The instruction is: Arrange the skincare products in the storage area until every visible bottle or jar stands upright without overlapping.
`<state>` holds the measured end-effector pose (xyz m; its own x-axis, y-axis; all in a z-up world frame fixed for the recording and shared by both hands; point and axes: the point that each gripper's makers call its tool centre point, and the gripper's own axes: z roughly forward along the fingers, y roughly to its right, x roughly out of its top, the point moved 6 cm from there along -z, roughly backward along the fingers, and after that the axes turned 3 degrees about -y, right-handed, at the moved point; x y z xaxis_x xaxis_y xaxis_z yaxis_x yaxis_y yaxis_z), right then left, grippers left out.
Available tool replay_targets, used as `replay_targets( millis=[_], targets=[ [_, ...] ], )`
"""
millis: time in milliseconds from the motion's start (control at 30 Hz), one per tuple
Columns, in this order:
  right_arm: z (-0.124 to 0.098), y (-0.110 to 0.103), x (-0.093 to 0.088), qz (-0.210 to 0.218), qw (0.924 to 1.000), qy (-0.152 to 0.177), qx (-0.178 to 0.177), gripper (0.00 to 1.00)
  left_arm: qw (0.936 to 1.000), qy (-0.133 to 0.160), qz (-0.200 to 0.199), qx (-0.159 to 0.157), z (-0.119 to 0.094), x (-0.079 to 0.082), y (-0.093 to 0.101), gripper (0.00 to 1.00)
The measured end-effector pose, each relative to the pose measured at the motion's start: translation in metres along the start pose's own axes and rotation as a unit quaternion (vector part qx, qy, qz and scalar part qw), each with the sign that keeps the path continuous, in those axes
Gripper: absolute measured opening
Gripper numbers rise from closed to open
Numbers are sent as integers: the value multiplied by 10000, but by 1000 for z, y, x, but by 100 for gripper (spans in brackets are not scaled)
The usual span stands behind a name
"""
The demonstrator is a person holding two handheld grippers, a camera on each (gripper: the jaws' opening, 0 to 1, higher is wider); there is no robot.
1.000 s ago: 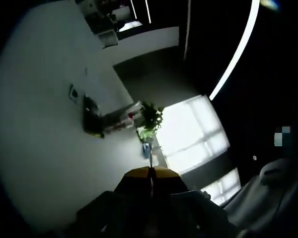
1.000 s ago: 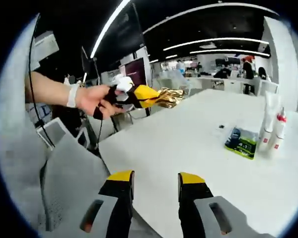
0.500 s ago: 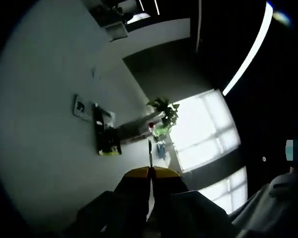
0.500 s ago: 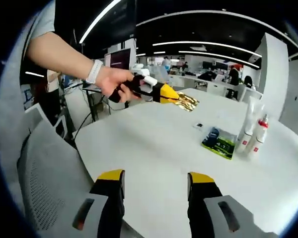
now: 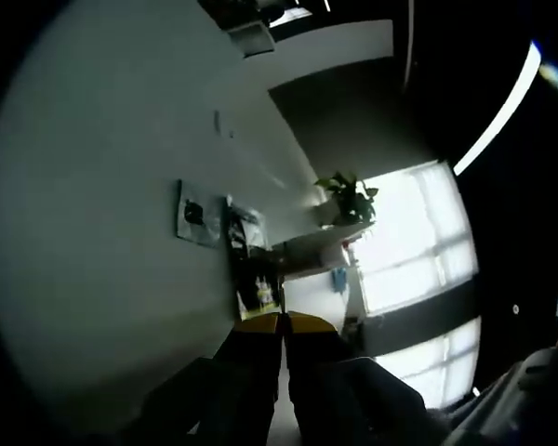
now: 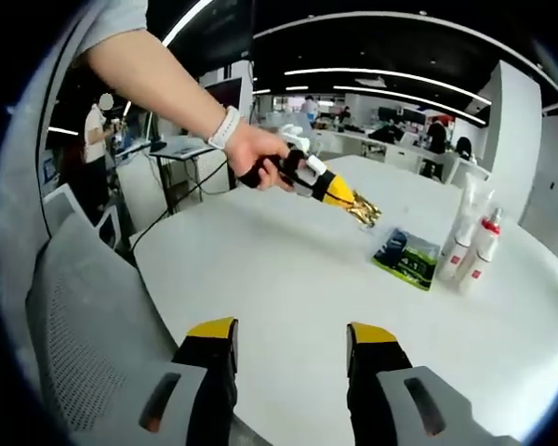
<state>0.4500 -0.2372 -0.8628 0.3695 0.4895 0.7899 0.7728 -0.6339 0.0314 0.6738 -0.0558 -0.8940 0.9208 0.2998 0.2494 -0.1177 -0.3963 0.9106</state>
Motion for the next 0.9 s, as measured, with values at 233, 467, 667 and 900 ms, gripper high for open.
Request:
replay_targets(
  millis=[233, 467, 667, 900],
  targets=[
    [1, 1, -2, -5, 10000, -61, -21, 42, 10000, -64, 22, 62, 10, 12, -10, 0],
    [2, 1, -4, -15, 9999, -132, -47, 42, 9993, -203, -91, 313, 18, 15, -31, 0],
    [2, 2, -5, -2, 9998, -164, -62, 41, 9970, -380, -249, 629, 25, 12, -45, 0],
    [2, 2, -6, -12, 9998, -201, -71, 41, 9929, -636, -212, 979, 27, 10, -54, 0]
  ],
)
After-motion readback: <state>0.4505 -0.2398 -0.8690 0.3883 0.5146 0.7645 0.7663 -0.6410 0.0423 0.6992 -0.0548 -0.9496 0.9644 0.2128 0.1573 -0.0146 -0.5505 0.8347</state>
